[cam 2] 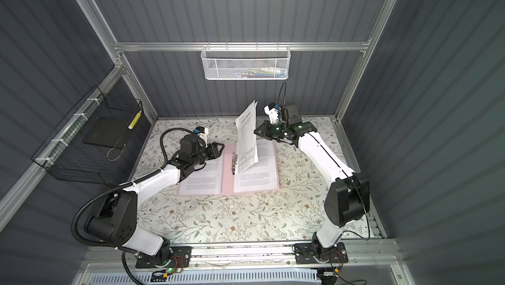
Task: Put the files into the folder
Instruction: 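Carry the XDOF sheet over the folder with the right gripper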
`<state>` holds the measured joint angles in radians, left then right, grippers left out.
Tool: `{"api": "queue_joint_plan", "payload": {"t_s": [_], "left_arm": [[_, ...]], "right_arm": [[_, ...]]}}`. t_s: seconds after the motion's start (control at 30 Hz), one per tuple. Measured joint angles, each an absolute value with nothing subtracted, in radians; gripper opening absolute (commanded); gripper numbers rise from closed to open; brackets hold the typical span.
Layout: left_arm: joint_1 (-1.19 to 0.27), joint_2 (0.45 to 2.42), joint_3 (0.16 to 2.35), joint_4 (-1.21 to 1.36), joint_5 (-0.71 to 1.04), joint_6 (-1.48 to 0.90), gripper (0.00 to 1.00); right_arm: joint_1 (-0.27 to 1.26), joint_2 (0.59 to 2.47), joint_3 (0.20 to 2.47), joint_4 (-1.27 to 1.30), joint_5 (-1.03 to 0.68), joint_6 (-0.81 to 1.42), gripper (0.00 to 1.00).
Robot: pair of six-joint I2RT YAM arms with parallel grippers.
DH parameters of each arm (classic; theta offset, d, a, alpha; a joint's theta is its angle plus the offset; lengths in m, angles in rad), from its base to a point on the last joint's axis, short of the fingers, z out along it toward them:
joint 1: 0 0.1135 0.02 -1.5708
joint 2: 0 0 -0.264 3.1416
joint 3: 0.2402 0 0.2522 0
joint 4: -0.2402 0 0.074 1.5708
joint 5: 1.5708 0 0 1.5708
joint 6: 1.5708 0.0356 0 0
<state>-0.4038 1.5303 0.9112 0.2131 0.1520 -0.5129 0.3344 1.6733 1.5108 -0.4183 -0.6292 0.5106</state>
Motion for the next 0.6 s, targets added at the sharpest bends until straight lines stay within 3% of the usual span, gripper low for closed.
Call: {"api": "queue_joint_plan", "payload": {"t_s": [0.37, 0.6], "left_arm": [[-0.397, 1.529, 0.911, 0.196, 0.149, -0.513, 0.52], [-0.397, 1.529, 0.911, 0.195, 0.149, -0.512, 0.52]], "right_arm": [[0.174, 1.683, 1.213, -0.232, -0.803, 0.596, 0.00], [0.151, 1.688, 1.169, -0.186, -0.869, 0.612, 0.00]]}}
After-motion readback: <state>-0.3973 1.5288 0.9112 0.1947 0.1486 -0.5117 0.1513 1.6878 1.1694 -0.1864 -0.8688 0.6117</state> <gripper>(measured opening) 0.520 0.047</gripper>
